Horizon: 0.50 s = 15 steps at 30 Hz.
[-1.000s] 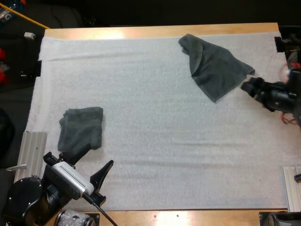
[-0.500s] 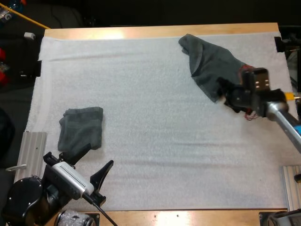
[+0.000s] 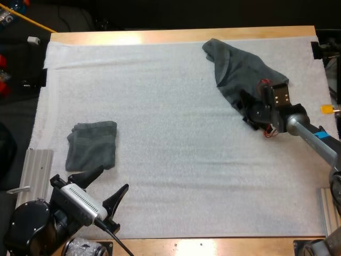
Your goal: Pick towel from pile, fold and stack
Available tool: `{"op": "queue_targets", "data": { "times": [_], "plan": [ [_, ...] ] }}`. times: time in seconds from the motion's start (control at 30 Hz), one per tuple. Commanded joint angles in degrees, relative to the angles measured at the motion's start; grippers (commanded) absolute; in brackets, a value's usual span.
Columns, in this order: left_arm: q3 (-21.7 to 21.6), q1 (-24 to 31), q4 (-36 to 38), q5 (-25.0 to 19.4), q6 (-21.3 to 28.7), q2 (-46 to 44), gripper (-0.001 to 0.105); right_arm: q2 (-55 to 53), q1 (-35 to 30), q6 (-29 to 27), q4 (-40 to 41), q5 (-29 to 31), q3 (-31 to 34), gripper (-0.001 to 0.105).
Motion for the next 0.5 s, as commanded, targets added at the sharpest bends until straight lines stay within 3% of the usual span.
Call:
{"op": "queue_targets", "data": {
  "times": [0.0,0.27,0.4,0.47],
  "plan": [
    [-0.4,-0.3,-0.1,0.4,-0.5,0.0,0.062,0.4,0.1,0.5,-0.6,0.9,-0.5,0.059],
    [-0.4,-0.3,-0.1,0.4,-0.5,0.0,0.062,0.8,0.1,1.3,-1.5,4.2,-0.5,0.028],
    [-0.4,-0.3,-0.1,0.4,-0.5,0.0,0.062,0.8,0.1,0.9,-1.5,4.8,-0.5,0.004],
    [-0.4,-0.3,-0.1,0.4,-0.5,0.0,0.062,0.8,0.1,0.8,-1.5,4.7,-0.5,0.0]
  ]
}}
